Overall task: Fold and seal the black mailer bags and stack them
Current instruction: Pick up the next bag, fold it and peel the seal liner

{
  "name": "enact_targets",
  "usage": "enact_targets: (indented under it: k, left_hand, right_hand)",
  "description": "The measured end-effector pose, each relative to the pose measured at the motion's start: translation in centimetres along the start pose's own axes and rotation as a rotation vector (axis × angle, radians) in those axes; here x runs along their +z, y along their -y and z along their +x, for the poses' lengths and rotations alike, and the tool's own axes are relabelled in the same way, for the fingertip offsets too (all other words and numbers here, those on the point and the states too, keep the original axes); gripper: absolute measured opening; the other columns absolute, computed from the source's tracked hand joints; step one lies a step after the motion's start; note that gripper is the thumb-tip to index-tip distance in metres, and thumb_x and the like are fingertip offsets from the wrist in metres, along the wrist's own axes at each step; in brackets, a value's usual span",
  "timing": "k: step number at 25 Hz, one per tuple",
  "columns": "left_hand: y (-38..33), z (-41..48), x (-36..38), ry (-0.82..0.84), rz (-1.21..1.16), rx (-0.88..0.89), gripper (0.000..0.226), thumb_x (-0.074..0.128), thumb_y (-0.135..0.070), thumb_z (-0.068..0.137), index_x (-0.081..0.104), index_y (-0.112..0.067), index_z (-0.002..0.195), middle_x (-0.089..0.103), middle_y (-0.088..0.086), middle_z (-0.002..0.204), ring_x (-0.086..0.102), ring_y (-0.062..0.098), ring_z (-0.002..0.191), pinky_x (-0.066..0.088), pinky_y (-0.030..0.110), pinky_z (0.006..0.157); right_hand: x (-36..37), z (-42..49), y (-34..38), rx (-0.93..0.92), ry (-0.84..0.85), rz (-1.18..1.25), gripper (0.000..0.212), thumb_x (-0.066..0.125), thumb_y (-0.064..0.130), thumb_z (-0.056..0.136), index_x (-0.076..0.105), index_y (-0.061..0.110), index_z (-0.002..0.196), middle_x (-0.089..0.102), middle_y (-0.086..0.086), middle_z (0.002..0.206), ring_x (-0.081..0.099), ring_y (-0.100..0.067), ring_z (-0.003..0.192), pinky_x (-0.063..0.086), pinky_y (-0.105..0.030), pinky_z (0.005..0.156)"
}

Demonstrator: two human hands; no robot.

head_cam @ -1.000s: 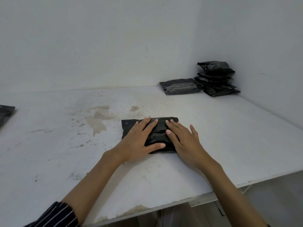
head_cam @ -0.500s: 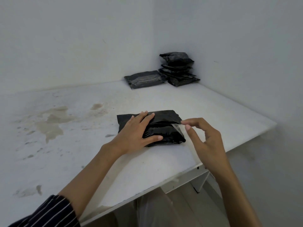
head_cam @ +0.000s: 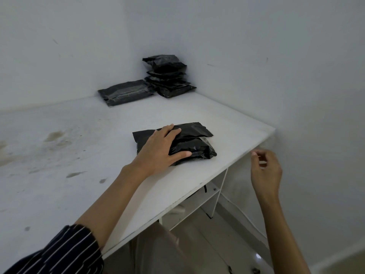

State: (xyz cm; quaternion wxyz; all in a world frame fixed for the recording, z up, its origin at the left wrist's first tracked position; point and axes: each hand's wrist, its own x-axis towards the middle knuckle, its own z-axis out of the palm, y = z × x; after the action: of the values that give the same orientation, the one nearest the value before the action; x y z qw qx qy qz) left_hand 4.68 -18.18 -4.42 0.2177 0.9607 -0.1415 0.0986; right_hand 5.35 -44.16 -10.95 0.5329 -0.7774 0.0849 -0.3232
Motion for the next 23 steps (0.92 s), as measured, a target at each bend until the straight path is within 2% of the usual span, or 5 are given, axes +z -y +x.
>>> enact_targets:
  k: [5, 11, 17, 21, 23]
  left_hand:
    - [-1.1, 1.0, 1.4, -0.064, 0.002, 0.036, 0.074, 0.054, -0.054, 0.084, 0.034, -0.016, 0.145, 0.025, 0.001, 0.15, 0.029, 0.018, 0.137, 0.024, 0.032, 0.113]
    - [-1.1, 0.6, 2.1, -0.161, 0.038, 0.055, 0.07, 0.057, -0.05, 0.085, 0.039, -0.014, 0.143, 0.033, 0.002, 0.142, 0.035, 0.018, 0.13, 0.025, 0.028, 0.11]
    - [-0.7, 0.4, 2.4, -0.158, 0.017, 0.051, 0.068, 0.055, -0.05, 0.085, 0.039, -0.016, 0.143, 0.033, 0.002, 0.145, 0.032, 0.021, 0.135, 0.025, 0.038, 0.116]
    - [-0.6, 0.4, 2.3, -0.163, 0.027, 0.065, 0.065, 0.056, -0.048, 0.086, 0.041, -0.017, 0.141, 0.034, 0.003, 0.145, 0.032, 0.02, 0.135, 0.024, 0.038, 0.116]
    - [-0.6, 0.3, 2.3, -0.17, 0.034, 0.074, 0.064, 0.057, -0.046, 0.086, 0.042, -0.017, 0.141, 0.035, 0.004, 0.144, 0.033, 0.02, 0.134, 0.024, 0.035, 0.114]
  right_hand:
    - [-0.4, 5.0, -2.5, 0.097, -0.131, -0.065, 0.017, 0.051, 0.012, 0.092, 0.057, 0.004, 0.105, 0.057, -0.012, 0.11, 0.052, -0.015, 0.09, 0.044, -0.029, 0.08]
    - [0.2, 7.7, -3.4, 0.473, -0.104, 0.148, 0.04, 0.07, 0.034, 0.082, 0.05, 0.009, 0.106, 0.057, -0.006, 0.1, 0.061, -0.023, 0.084, 0.051, -0.035, 0.08]
    - [0.6, 7.7, -4.0, 0.472, -0.177, 0.27, 0.006, 0.051, 0.01, 0.089, 0.052, 0.007, 0.095, 0.068, -0.016, 0.102, 0.065, -0.016, 0.063, 0.048, -0.027, 0.064]
    - [0.8, 7.3, -4.1, 0.492, -0.203, 0.226, 0.01, 0.044, 0.008, 0.092, 0.054, 0.006, 0.093, 0.069, -0.014, 0.098, 0.064, -0.015, 0.061, 0.049, -0.028, 0.068]
    - [0.8, 6.9, -4.0, 0.52, -0.203, 0.246, 0.014, 0.041, 0.008, 0.092, 0.053, 0.007, 0.086, 0.069, -0.014, 0.096, 0.064, -0.016, 0.06, 0.048, -0.027, 0.062]
